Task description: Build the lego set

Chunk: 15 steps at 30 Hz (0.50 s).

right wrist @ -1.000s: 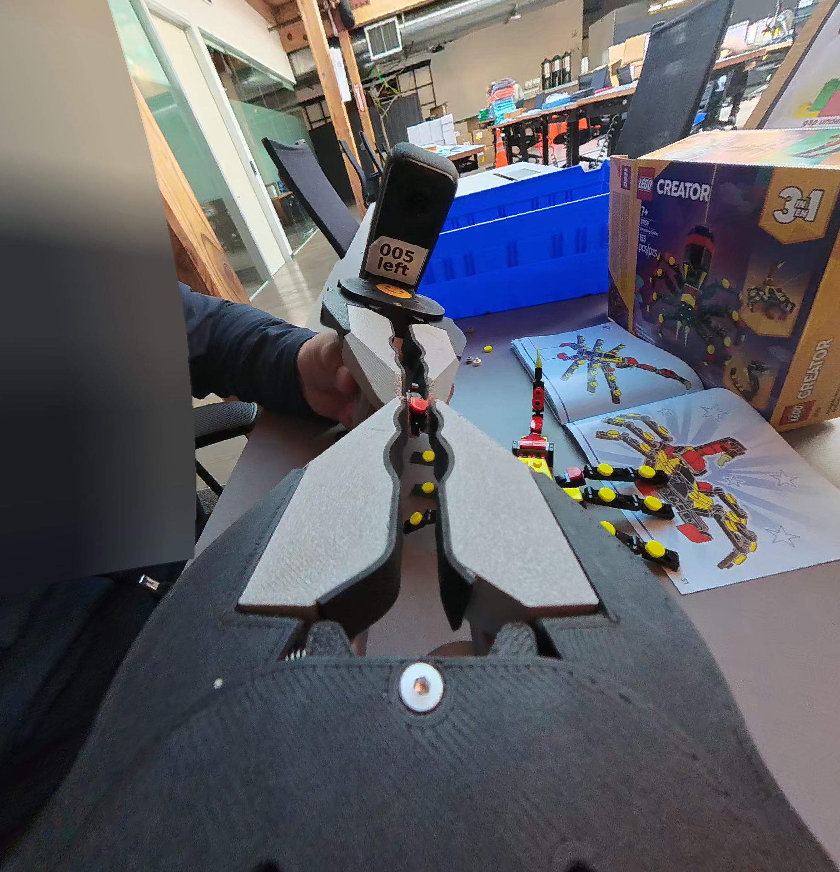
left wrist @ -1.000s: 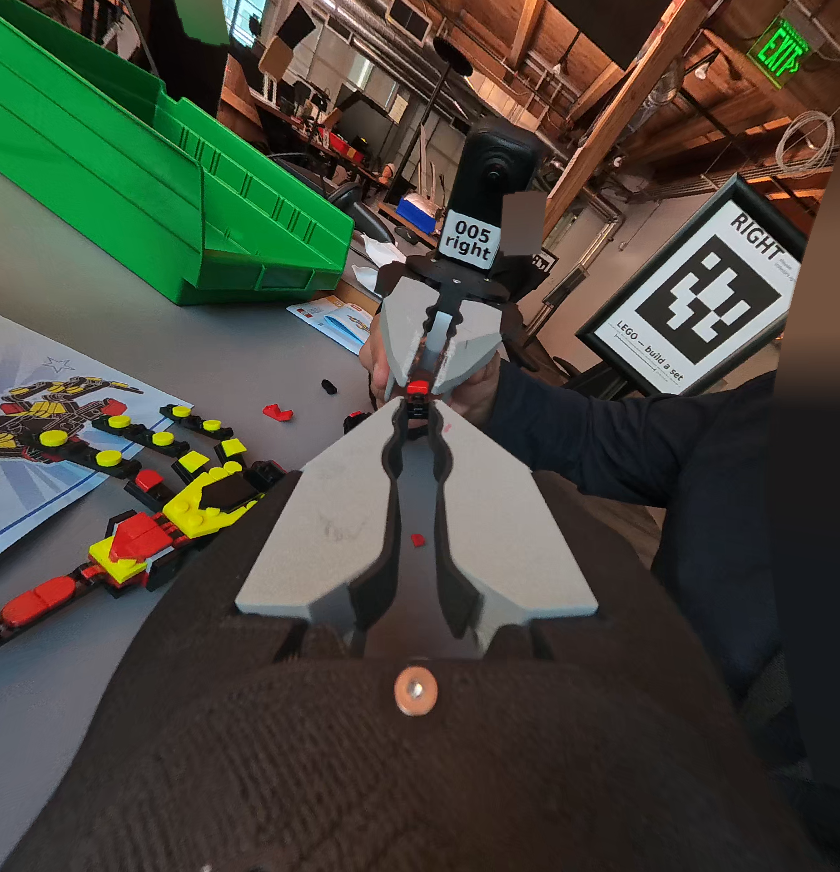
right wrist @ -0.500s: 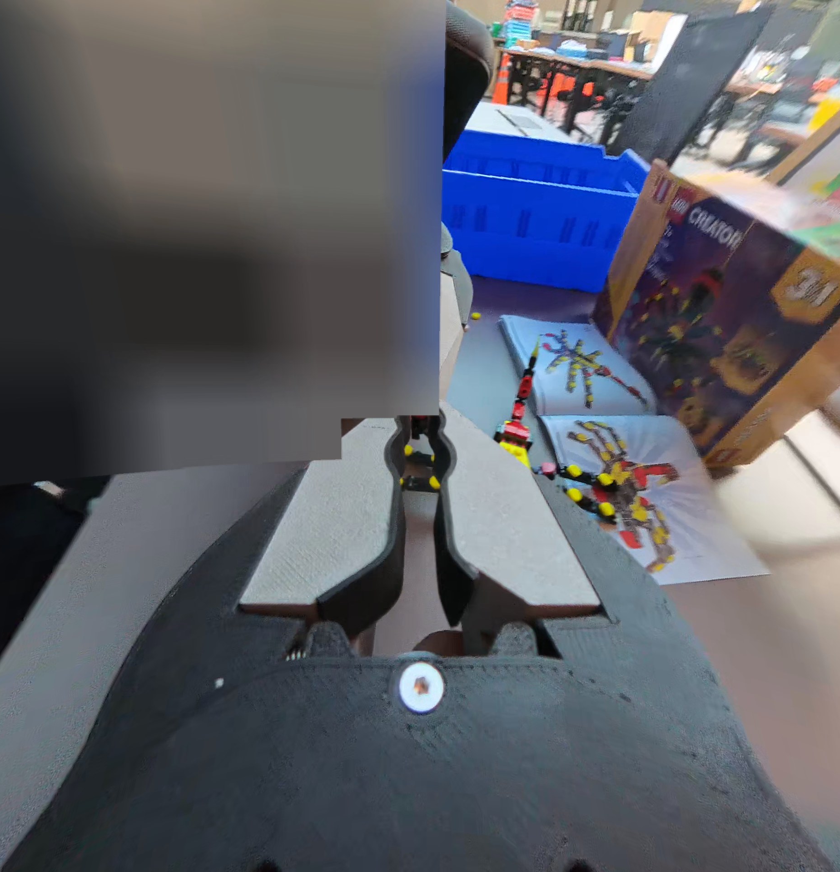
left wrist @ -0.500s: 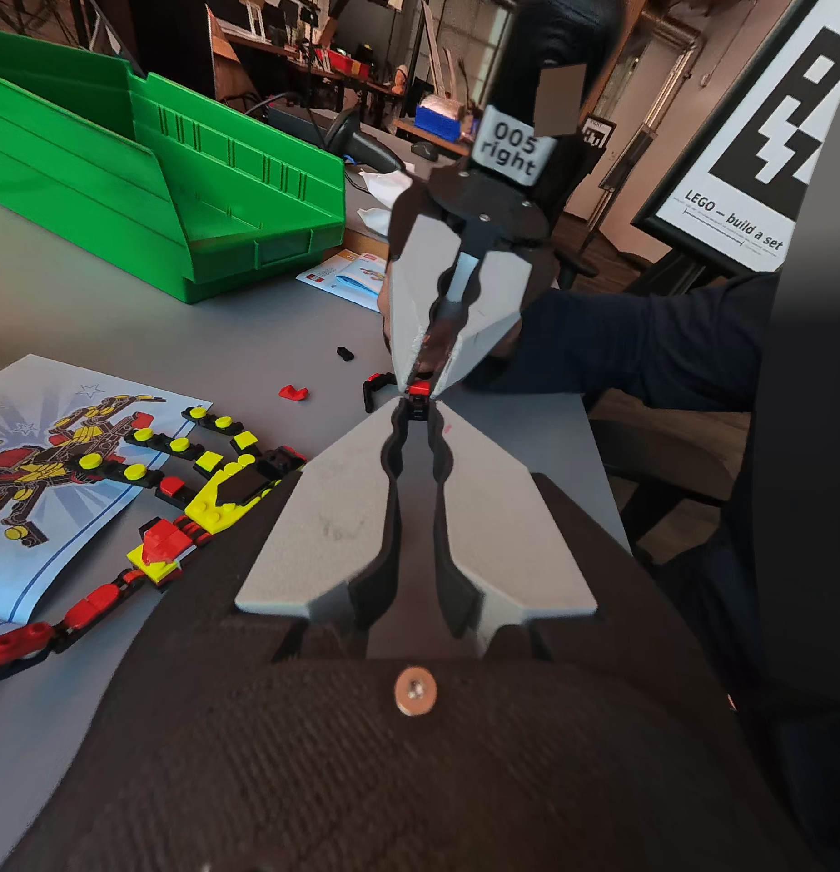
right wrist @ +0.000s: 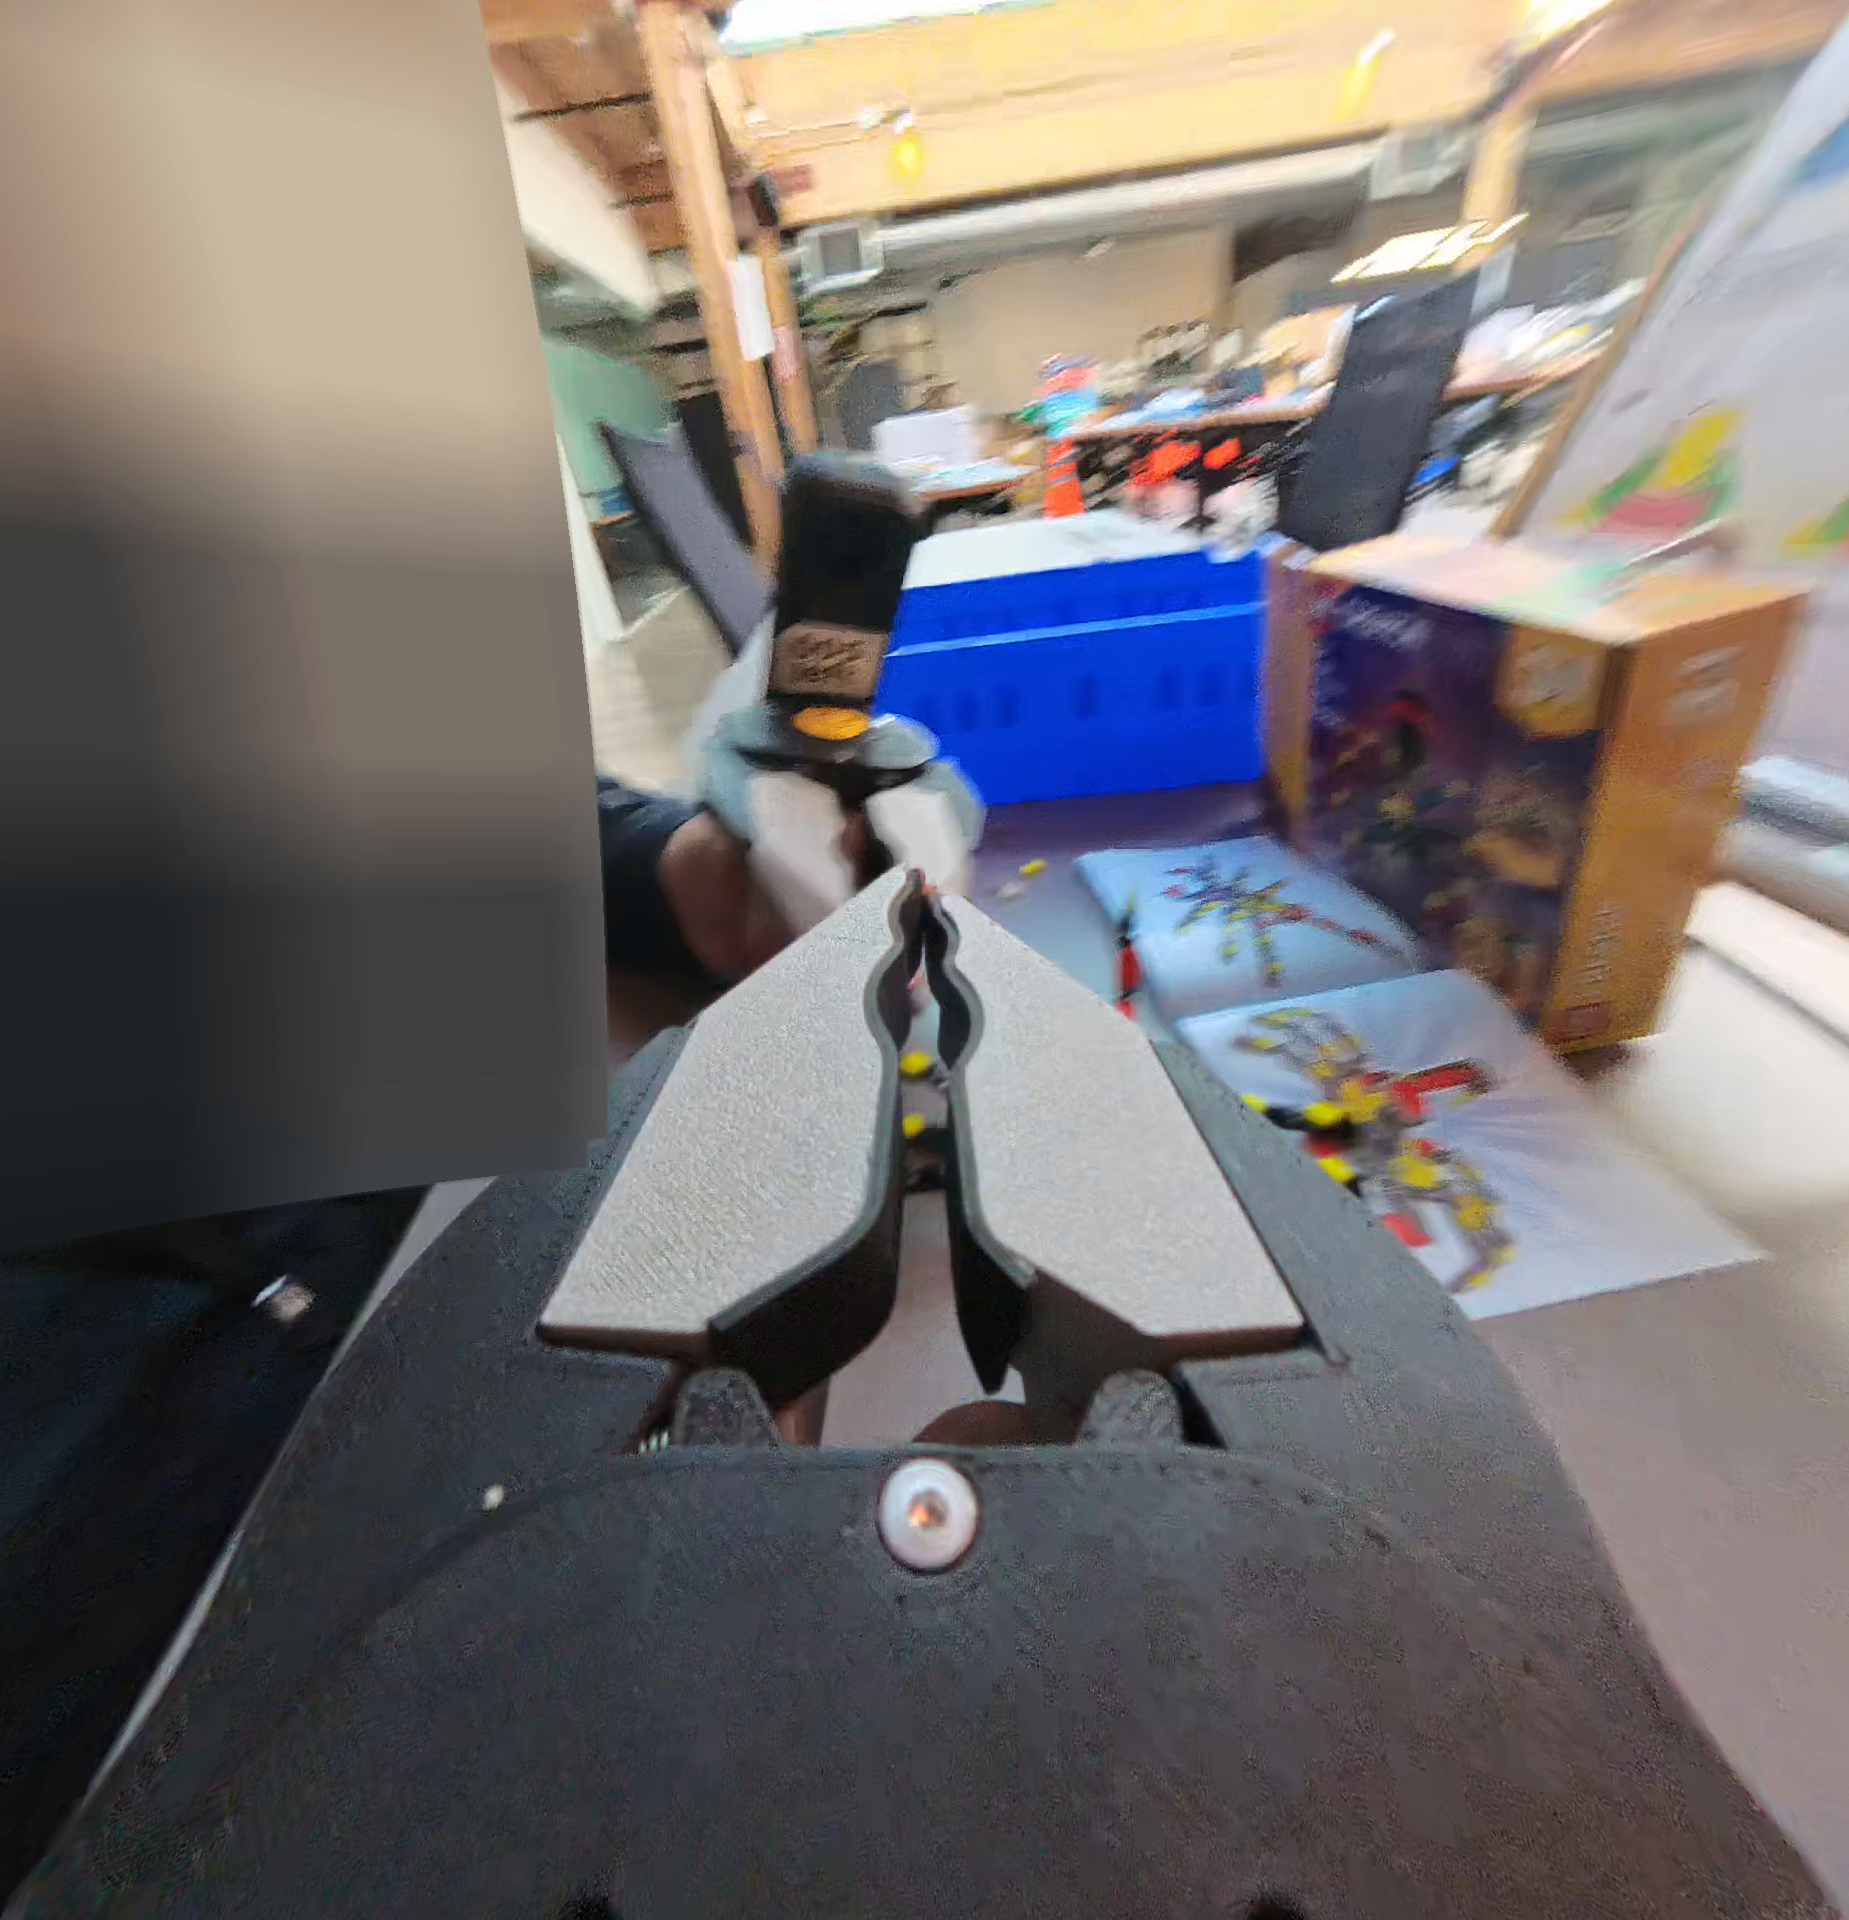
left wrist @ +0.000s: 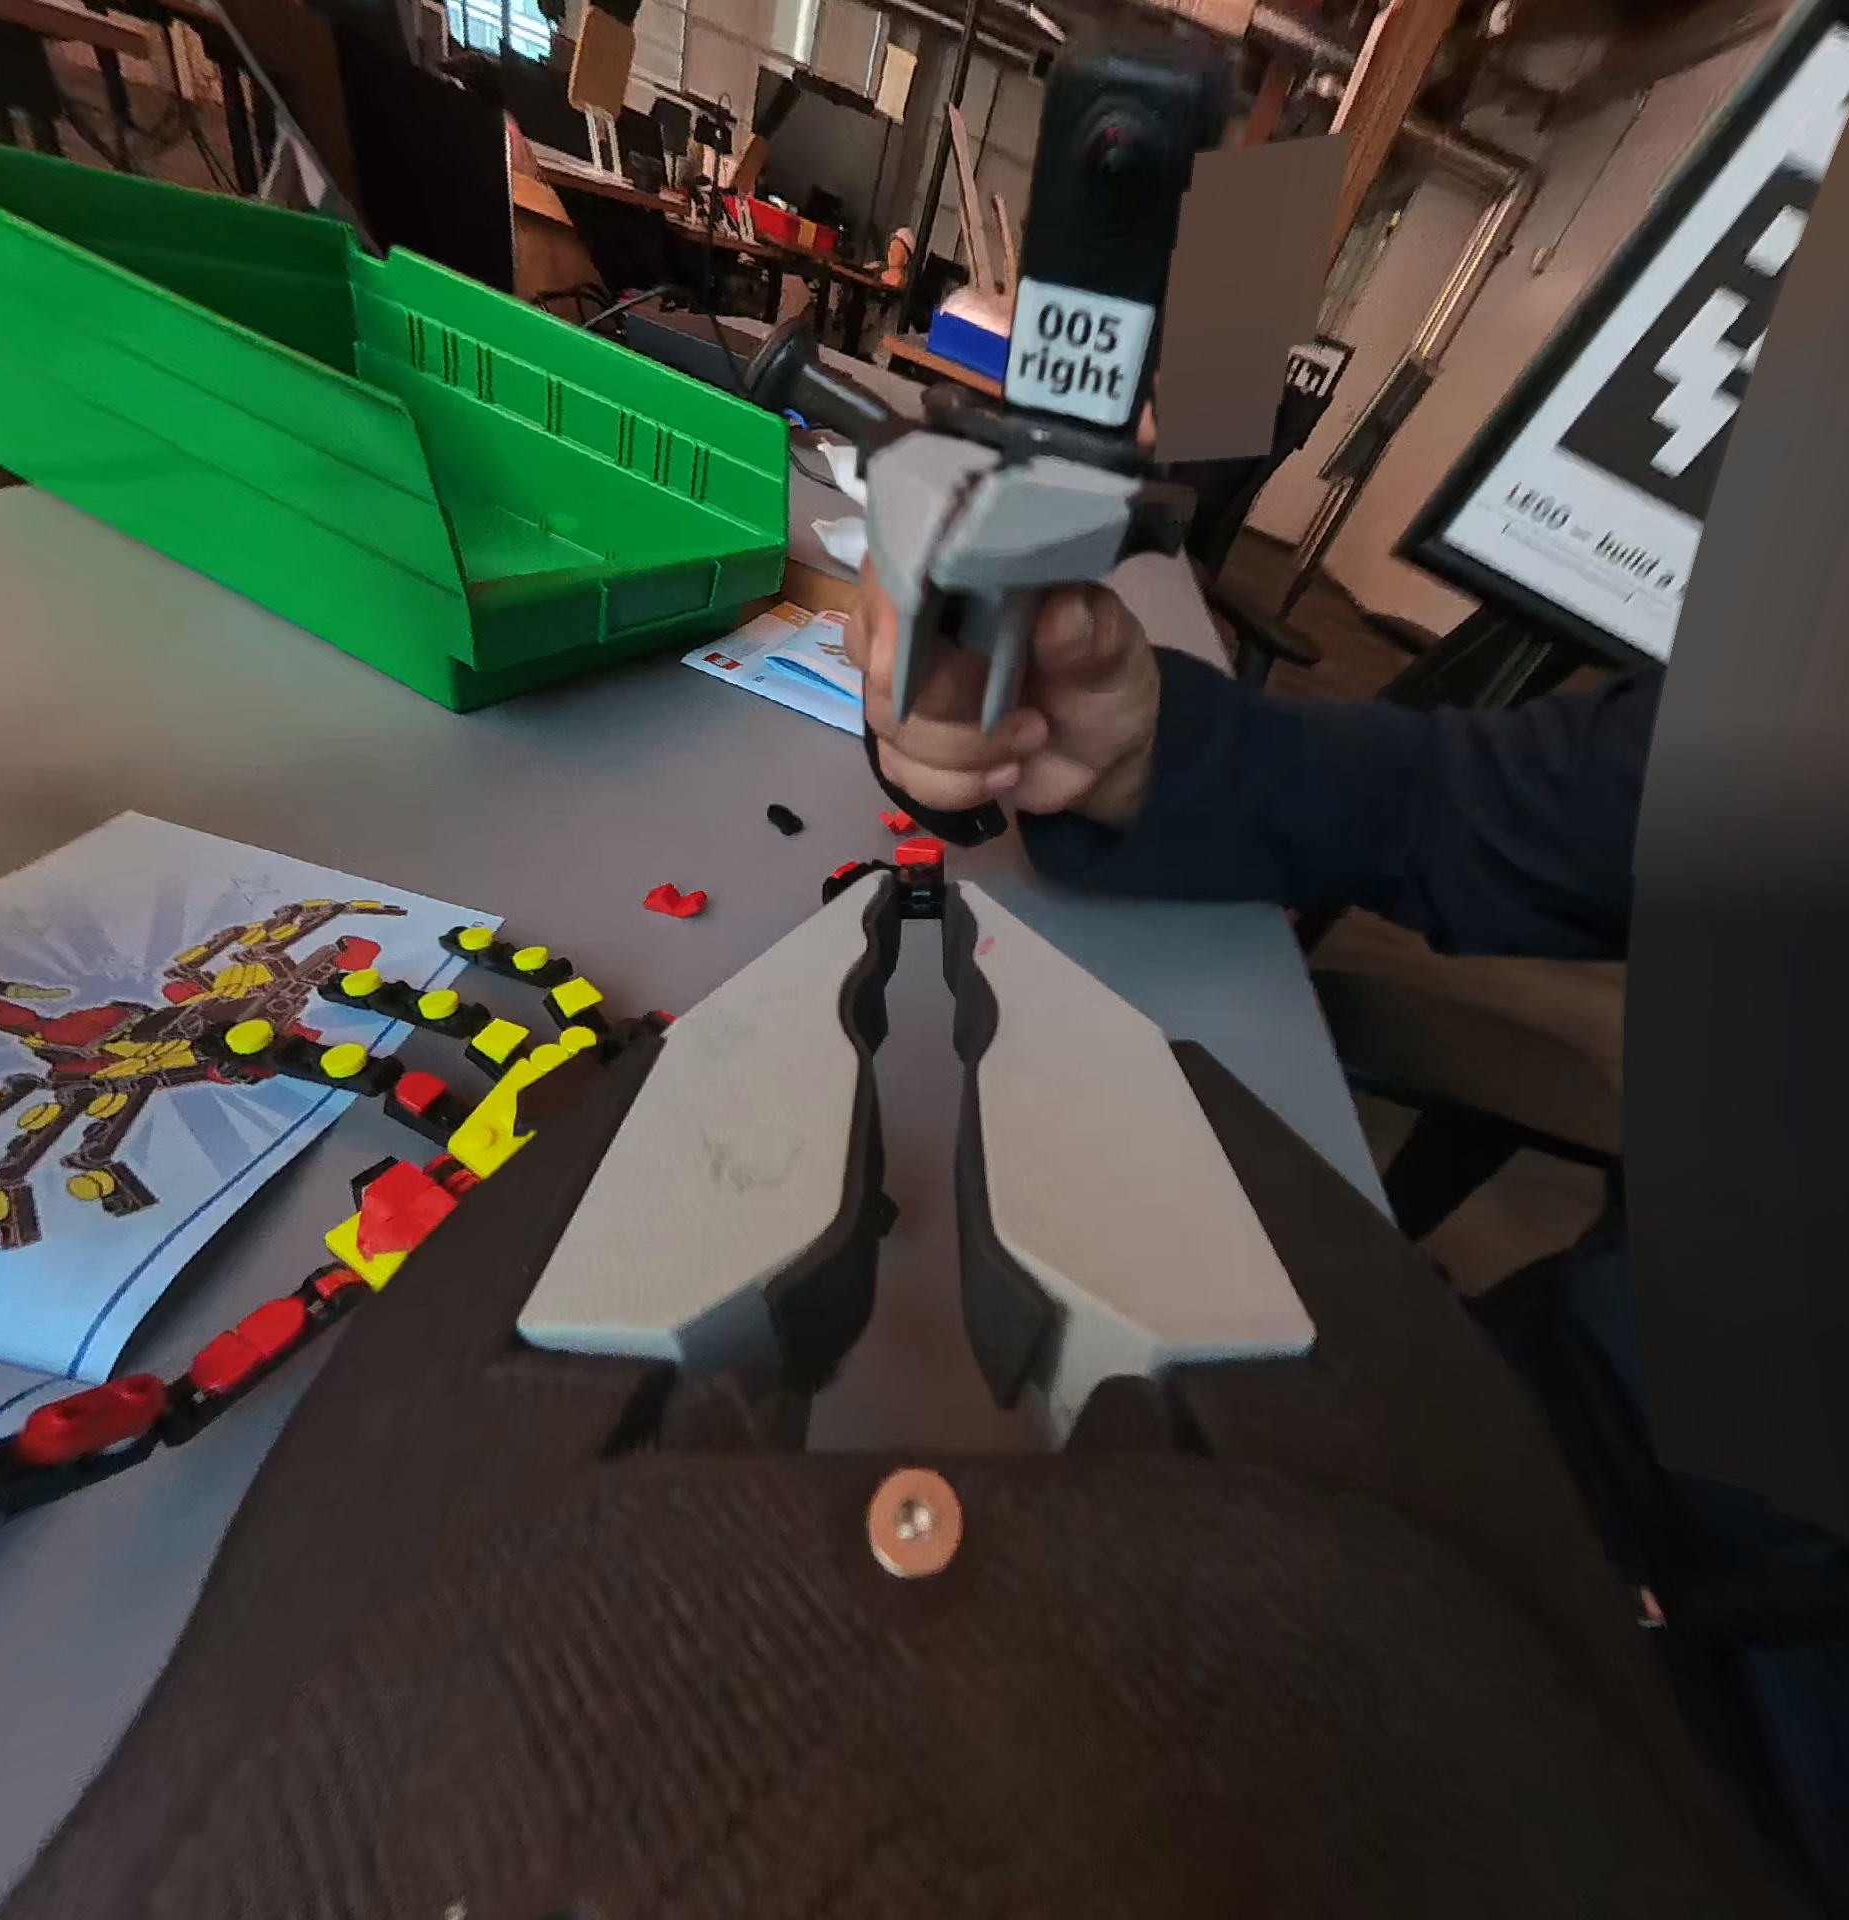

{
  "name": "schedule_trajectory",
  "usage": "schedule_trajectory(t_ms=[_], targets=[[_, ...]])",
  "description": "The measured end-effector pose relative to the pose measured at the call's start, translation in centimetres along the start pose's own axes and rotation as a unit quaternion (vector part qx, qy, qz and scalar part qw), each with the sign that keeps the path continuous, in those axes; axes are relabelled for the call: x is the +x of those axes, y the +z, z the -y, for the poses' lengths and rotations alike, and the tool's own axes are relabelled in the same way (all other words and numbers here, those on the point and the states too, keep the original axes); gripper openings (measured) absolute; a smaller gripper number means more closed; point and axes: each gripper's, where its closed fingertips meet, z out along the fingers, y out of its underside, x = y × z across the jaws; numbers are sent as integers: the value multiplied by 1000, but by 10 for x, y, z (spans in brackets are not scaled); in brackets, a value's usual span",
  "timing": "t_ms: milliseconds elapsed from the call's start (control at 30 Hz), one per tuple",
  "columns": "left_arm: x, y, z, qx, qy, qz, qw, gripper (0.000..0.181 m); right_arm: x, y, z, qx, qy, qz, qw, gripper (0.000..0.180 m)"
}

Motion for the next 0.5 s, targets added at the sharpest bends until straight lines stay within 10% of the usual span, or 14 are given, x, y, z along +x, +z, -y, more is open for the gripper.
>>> schedule_trajectory(t_ms=[500], targets=[[23,-4,-7,-22,-105,-136,985,4,-31,14,-39,-98,-49,77,991,1]])
